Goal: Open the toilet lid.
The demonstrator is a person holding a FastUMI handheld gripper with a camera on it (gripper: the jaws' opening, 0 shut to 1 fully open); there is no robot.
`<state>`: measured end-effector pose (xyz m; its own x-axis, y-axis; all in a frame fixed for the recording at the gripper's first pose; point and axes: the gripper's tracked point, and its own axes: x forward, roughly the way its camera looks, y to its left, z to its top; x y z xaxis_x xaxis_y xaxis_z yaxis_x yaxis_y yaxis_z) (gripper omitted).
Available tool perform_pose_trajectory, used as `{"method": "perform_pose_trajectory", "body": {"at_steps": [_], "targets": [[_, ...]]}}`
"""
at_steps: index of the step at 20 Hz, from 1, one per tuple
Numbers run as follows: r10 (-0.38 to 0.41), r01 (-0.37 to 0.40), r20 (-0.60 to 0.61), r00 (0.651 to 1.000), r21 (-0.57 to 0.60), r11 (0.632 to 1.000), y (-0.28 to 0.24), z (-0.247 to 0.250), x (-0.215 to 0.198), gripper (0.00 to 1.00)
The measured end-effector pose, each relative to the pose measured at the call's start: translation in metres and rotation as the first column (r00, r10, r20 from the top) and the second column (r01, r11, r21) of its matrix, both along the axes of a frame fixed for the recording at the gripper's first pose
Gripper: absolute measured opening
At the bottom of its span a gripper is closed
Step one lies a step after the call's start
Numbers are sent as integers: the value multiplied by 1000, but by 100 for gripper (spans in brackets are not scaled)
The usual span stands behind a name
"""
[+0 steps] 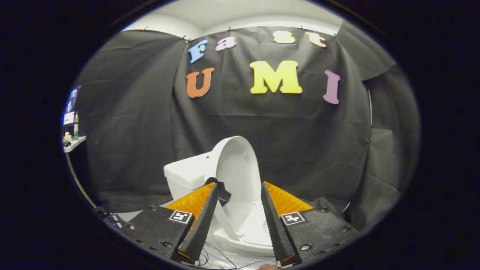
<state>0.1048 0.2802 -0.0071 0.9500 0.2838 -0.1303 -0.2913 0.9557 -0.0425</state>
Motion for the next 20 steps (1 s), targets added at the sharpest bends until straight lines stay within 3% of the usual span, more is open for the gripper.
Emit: {"method": "perform_pose_trajectory", "body": {"at_steps": [6,10,20], "targets": [[-71,69,42,997,55,996,-74,10,-20,100],[-65,51,156,986,96,994,-107,33,-40,100],[-131,129,159,979,23,991,-169,22,-74,100]]}}
